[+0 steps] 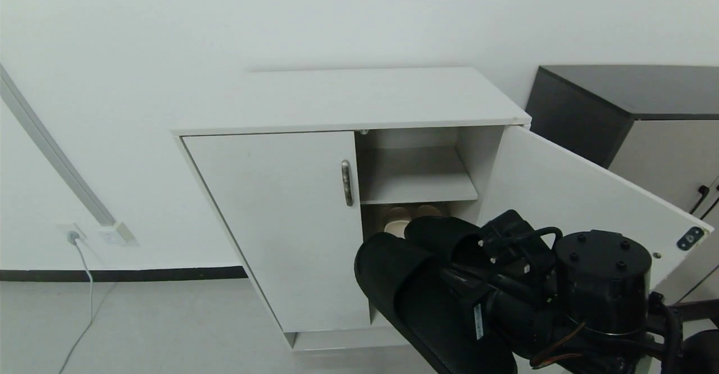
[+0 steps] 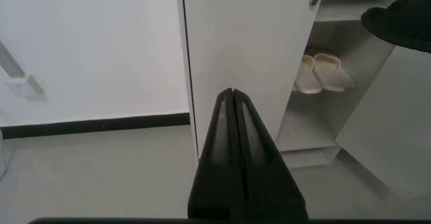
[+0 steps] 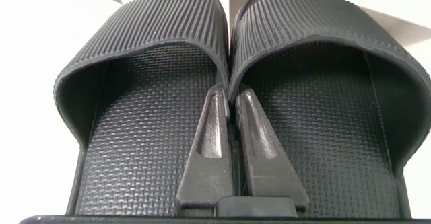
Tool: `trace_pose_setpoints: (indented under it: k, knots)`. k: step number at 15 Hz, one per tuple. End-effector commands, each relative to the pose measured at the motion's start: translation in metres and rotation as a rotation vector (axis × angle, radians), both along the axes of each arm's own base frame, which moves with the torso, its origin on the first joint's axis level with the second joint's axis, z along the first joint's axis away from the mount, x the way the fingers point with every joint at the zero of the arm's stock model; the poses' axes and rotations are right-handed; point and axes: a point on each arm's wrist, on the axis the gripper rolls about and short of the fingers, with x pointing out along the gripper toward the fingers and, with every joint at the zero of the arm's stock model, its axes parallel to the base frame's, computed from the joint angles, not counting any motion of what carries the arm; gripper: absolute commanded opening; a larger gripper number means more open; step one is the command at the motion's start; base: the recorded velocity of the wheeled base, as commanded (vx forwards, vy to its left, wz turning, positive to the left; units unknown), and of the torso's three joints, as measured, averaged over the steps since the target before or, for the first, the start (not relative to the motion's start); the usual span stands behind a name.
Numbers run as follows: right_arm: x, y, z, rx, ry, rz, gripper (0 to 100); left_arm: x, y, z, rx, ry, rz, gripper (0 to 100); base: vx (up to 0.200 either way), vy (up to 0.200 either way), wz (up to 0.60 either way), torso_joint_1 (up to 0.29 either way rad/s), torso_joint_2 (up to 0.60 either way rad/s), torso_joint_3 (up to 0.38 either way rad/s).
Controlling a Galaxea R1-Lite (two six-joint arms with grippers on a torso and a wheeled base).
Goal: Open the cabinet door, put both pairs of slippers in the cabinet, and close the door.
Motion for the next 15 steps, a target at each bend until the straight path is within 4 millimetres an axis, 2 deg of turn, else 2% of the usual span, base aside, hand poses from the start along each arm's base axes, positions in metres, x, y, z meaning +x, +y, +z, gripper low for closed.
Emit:
trace_pose_setpoints:
  k: [1,8,15]
  knots:
    - [-0.0001,0.0,0.0001,0.0,-0.001,0.0,0,0.0,0.0,0.0,0.0,0.0,0.0,0,0.0,0.0,0.0,-0.159,0.49,0.32]
    - [-0.0004,-0.0005,0.0003,0.019,-0.019,-0.003,0,0.0,0.0,0.0,0.0,0.0,0.0,0,0.0,0.0,0.0,-0.136,0.47,0.333]
    - [-0.0009,-0.001,-0.0006,0.021,-0.022,-0.001,0,0.0,0.0,0.0,0.0,0.0,0.0,0,0.0,0.0,0.0,-0.05,0.42,0.365]
